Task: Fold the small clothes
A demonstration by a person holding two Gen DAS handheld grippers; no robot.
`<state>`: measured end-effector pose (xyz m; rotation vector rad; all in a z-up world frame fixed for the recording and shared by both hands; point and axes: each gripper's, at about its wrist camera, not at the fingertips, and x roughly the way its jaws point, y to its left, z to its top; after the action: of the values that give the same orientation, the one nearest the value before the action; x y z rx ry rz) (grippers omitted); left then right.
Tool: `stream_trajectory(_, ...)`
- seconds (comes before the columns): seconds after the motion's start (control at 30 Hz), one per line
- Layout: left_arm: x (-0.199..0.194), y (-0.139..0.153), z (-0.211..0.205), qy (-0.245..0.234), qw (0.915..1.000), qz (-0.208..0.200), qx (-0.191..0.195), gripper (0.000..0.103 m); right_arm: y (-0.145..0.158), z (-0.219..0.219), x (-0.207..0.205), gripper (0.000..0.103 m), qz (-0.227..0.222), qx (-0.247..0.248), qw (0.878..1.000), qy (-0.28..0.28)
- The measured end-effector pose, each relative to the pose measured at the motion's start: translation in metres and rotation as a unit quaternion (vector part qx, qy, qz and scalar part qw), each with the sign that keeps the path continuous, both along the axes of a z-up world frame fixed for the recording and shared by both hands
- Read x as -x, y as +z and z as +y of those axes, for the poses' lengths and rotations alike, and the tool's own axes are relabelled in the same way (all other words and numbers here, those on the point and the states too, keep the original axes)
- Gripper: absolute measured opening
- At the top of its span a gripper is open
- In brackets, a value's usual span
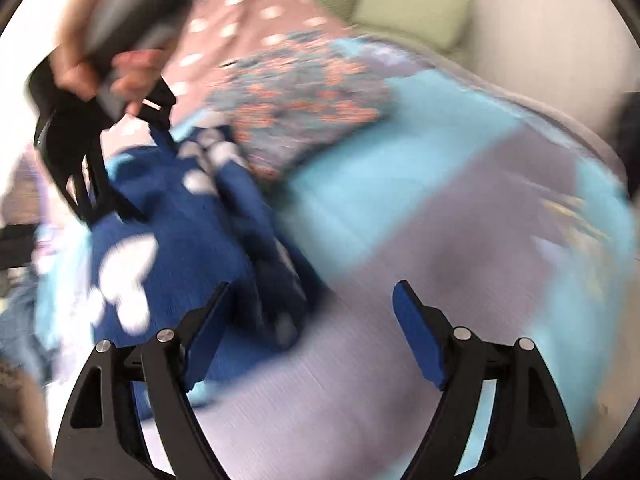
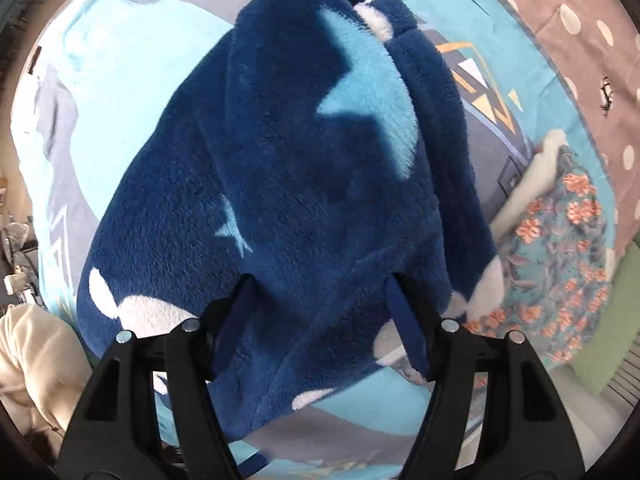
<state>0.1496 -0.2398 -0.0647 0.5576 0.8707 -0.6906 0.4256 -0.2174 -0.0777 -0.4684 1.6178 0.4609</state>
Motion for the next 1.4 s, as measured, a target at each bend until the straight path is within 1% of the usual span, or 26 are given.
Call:
stream_trajectory(0.07, 0.019, 0.010, 0.034, -0.031, 0.9974, 0.042, 0.049, 0.080, 0.000, -0.006, 0.006, 0.071, -0.026, -0.021, 0.999, -0.002)
stream_trajectory(0.1, 0.024, 0.018, 0.062, -0.028, 0.9945, 0.062, 0.079, 0.080, 0.003, -0.010, 0.009, 0.072, -0.042, -0.035, 0.998, -0.008)
stream_trajectory(0.17, 0.016, 0.032, 0.111, 0.006, 0.9886, 0.080, 0.128, 0.080, 0.017, -0.019, 0.020, 0.072, -0.082, -0.062, 0.994, -0.023)
stream_trajectory(0.2, 0.004, 0.042, 0.144, 0.044, 0.9824, 0.083, 0.161, 0.080, 0.026, -0.026, 0.028, 0.072, -0.106, -0.085, 0.990, -0.033)
stream_trajectory(0.27, -0.018, 0.057, 0.200, 0.101, 0.9636, 0.089, 0.231, 0.080, 0.046, -0.046, 0.054, 0.072, -0.200, -0.095, 0.972, -0.076)
stream_trajectory(0.3, -0.035, 0.064, 0.234, 0.128, 0.9493, 0.092, 0.272, 0.080, 0.056, -0.055, 0.070, 0.072, -0.250, -0.107, 0.958, -0.093)
stream_trajectory(0.33, -0.047, 0.069, 0.257, 0.146, 0.9358, 0.092, 0.307, 0.080, 0.065, -0.063, 0.094, 0.073, -0.307, -0.128, 0.937, -0.107)
stream_trajectory(0.37, -0.060, 0.070, 0.276, 0.155, 0.9198, 0.100, 0.346, 0.080, 0.067, -0.064, 0.117, 0.075, -0.338, -0.140, 0.924, -0.111)
stream_trajectory(0.4, -0.080, 0.068, 0.293, 0.179, 0.9043, 0.123, 0.368, 0.080, 0.066, -0.056, 0.147, 0.075, -0.356, -0.159, 0.917, -0.089)
stream_trajectory(0.43, -0.095, 0.066, 0.300, 0.194, 0.8956, 0.133, 0.377, 0.080, 0.063, -0.046, 0.167, 0.075, -0.369, -0.167, 0.912, -0.063)
stream_trajectory(0.47, -0.104, 0.066, 0.299, 0.189, 0.8949, 0.129, 0.383, 0.080, 0.059, -0.035, 0.185, 0.075, -0.382, -0.165, 0.908, -0.039)
stream_trajectory(0.53, -0.120, 0.060, 0.286, 0.170, 0.8967, 0.135, 0.386, 0.080, 0.036, -0.016, 0.212, 0.075, -0.380, -0.145, 0.913, -0.004)
stream_trajectory(0.6, -0.133, 0.048, 0.263, 0.142, 0.8893, 0.169, 0.401, 0.080, 0.018, -0.018, 0.219, 0.075, -0.383, -0.137, 0.913, -0.014)
stream_trajectory(0.67, -0.149, 0.037, 0.241, 0.113, 0.8889, 0.182, 0.405, 0.080, 0.002, -0.030, 0.221, 0.075, -0.384, -0.149, 0.910, -0.043)
stream_trajectory(0.73, -0.155, 0.025, 0.219, 0.085, 0.8889, 0.195, 0.406, 0.080, -0.012, -0.052, 0.215, 0.076, -0.375, -0.188, 0.905, -0.077)
stream_trajectory(0.8, -0.160, 0.013, 0.205, 0.067, 0.8837, 0.214, 0.411, 0.080, -0.021, -0.065, 0.213, 0.079, -0.358, -0.219, 0.901, -0.106)
stream_trajectory(0.83, -0.163, 0.007, 0.198, 0.062, 0.8836, 0.220, 0.409, 0.080, -0.026, -0.074, 0.212, 0.079, -0.351, -0.238, 0.898, -0.118)
stream_trajectory(0.87, -0.166, 0.003, 0.194, 0.060, 0.8854, 0.223, 0.404, 0.080, -0.027, -0.075, 0.211, 0.079, -0.351, -0.245, 0.895, -0.122)
stream_trajectory(0.97, -0.174, -0.010, 0.178, 0.065, 0.9018, 0.213, 0.370, 0.080, -0.022, -0.068, 0.217, 0.080, -0.356, -0.240, 0.896, -0.116)
stream_trajectory(1.07, -0.180, -0.021, 0.177, 0.075, 0.8987, 0.227, 0.368, 0.080, -0.012, -0.065, 0.216, 0.080, -0.351, -0.240, 0.896, -0.126)
stream_trajectory(1.1, -0.185, -0.022, 0.181, 0.079, 0.8973, 0.230, 0.368, 0.080, -0.005, -0.066, 0.216, 0.080, -0.354, -0.244, 0.892, -0.136)
stream_trajectory(1.17, -0.187, -0.025, 0.184, 0.086, 0.8957, 0.235, 0.367, 0.080, 0.015, -0.071, 0.224, 0.080, -0.388, -0.257, 0.872, -0.153)
stream_trajectory(1.23, -0.192, -0.028, 0.186, 0.085, 0.8892, 0.248, 0.375, 0.080, 0.031, -0.072, 0.231, 0.081, -0.416, -0.280, 0.851, -0.152)
stream_trajectory(1.27, -0.195, -0.029, 0.186, 0.085, 0.8868, 0.251, 0.379, 0.080, 0.033, -0.072, 0.228, 0.081, -0.415, -0.292, 0.849, -0.148)
stream_trajectory(1.33, -0.197, -0.030, 0.187, 0.087, 0.8808, 0.259, 0.387, 0.080, 0.027, -0.065, 0.220, 0.081, -0.397, -0.300, 0.858, -0.128)
stream_trajectory(1.4, -0.196, -0.031, 0.187, 0.087, 0.8813, 0.258, 0.386, 0.081, 0.014, -0.053, 0.216, 0.082, -0.390, -0.279, 0.872, -0.103)
